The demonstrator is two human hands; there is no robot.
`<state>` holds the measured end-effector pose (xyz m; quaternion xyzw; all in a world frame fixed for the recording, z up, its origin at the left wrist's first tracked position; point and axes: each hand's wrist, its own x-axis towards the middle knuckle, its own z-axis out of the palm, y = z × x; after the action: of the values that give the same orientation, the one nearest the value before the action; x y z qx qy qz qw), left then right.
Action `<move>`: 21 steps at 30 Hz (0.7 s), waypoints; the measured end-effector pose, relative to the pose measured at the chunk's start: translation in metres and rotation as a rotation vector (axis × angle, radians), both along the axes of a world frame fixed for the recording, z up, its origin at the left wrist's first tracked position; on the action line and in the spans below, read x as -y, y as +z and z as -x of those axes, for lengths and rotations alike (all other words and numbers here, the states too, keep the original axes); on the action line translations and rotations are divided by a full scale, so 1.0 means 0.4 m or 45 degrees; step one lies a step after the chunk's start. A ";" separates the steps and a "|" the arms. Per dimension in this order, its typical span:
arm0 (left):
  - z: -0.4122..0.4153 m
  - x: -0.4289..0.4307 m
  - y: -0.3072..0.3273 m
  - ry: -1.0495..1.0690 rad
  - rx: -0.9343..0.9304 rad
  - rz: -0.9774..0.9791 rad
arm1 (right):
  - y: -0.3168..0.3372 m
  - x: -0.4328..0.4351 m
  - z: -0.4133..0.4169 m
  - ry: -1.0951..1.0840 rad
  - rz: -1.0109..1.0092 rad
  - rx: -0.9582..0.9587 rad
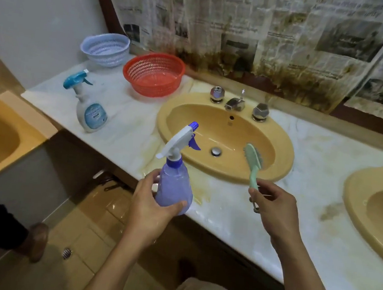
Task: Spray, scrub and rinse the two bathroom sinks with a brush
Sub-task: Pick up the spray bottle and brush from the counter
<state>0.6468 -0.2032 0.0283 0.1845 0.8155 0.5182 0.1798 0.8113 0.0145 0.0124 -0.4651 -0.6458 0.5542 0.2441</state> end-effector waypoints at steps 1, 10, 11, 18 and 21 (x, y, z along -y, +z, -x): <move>0.045 -0.017 0.000 0.018 0.001 0.002 | -0.007 -0.017 0.051 0.008 -0.008 -0.009; 0.407 -0.152 0.059 0.146 -0.072 0.003 | 0.019 -0.131 0.482 0.110 -0.019 -0.064; 0.448 -0.169 0.070 0.145 -0.078 -0.006 | 0.026 -0.142 0.528 0.113 -0.033 -0.060; 0.775 -0.292 0.098 0.124 -0.152 -0.080 | 0.078 -0.185 0.852 0.159 -0.205 -0.026; 0.909 -0.341 0.102 0.128 -0.170 -0.079 | 0.092 -0.204 0.957 0.162 -0.270 0.041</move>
<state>0.2830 -0.0666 0.0693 0.1830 0.8175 0.5381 0.0929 0.4287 0.0961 0.0493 -0.4036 -0.7329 0.4895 0.2459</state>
